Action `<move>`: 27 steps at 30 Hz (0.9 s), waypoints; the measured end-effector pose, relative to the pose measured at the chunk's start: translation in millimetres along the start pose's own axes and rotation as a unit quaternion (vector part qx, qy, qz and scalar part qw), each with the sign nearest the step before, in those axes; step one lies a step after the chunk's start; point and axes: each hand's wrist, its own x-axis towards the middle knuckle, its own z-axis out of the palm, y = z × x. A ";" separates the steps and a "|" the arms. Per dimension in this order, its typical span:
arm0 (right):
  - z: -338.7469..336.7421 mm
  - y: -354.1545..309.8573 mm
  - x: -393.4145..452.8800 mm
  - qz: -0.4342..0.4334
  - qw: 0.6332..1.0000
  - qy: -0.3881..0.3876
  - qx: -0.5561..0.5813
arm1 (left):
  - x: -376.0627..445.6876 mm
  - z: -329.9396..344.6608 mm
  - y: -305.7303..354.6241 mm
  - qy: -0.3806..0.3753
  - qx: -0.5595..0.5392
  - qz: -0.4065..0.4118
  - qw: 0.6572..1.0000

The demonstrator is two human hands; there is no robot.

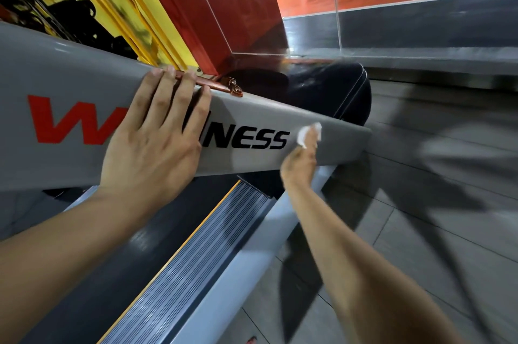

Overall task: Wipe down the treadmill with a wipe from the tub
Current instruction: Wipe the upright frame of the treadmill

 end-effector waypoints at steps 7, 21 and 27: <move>29.9 -38.0 -83.2 -0.221 0.974 0.040 0.024 | -0.9 3.0 3.8 0.007 -0.013 -0.016 1.000; 33.7 -41.2 -105.0 -0.172 0.984 -0.001 0.040 | 2.1 8.6 11.4 0.003 -0.023 -0.039 0.999; 29.3 -0.2 -100.2 -0.259 0.963 -0.049 -0.048 | 2.7 8.1 11.8 -0.007 -0.026 -0.036 0.999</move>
